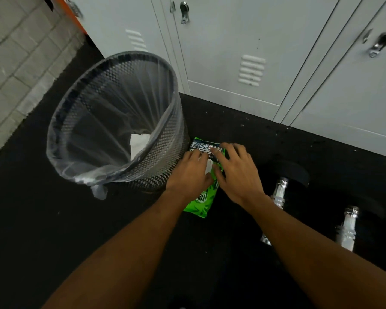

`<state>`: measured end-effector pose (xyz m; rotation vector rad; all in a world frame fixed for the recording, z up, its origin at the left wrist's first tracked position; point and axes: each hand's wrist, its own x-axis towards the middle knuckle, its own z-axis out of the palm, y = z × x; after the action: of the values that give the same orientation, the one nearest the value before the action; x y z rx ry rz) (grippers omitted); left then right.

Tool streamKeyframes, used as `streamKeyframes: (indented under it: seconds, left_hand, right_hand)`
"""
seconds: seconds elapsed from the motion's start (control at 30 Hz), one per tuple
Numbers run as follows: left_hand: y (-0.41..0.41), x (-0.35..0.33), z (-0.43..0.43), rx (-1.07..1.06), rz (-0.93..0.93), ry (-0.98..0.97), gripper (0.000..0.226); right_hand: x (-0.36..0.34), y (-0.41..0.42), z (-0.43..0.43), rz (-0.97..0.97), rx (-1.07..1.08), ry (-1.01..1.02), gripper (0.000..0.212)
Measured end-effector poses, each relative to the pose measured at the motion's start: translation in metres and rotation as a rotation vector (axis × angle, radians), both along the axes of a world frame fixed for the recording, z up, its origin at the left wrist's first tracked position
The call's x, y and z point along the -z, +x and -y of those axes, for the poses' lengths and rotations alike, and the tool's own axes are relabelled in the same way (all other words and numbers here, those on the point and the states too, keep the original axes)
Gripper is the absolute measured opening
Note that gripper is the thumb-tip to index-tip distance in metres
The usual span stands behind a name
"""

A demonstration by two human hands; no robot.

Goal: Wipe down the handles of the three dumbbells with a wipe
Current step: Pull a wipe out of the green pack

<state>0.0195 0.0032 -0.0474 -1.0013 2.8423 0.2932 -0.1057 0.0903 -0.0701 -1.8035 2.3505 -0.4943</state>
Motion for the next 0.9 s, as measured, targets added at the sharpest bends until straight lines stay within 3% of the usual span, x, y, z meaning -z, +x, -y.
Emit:
streamKeyframes:
  seconds: [0.13,0.23,0.33,0.5,0.73,0.9]
  left_hand:
    - [0.007,-0.014,0.001,-0.028,0.001,0.028,0.049]
    - [0.016,-0.023,0.0,0.053,0.08,-0.109,0.06]
    - [0.022,-0.022,-0.001,0.203,0.189,-0.247,0.05]
    - [0.033,-0.01,0.0,0.262,0.27,-0.29,0.034]
    - [0.024,-0.003,-0.004,0.188,0.236,-0.274,0.053]
    - [0.027,-0.001,-0.003,0.218,0.19,-0.27,0.04]
  right_hand:
    - [0.005,0.011,0.0,0.087,-0.073,0.043,0.04]
    - [0.011,0.018,0.003,0.086,-0.114,0.09,0.037]
    - [0.015,0.024,0.008,0.092,-0.079,0.138,0.04]
    - [0.016,0.03,0.012,0.15,-0.013,0.132,0.038]
    - [0.022,0.032,0.012,0.294,0.077,0.075,0.026]
    - [0.021,0.035,0.015,0.485,0.088,0.021,0.018]
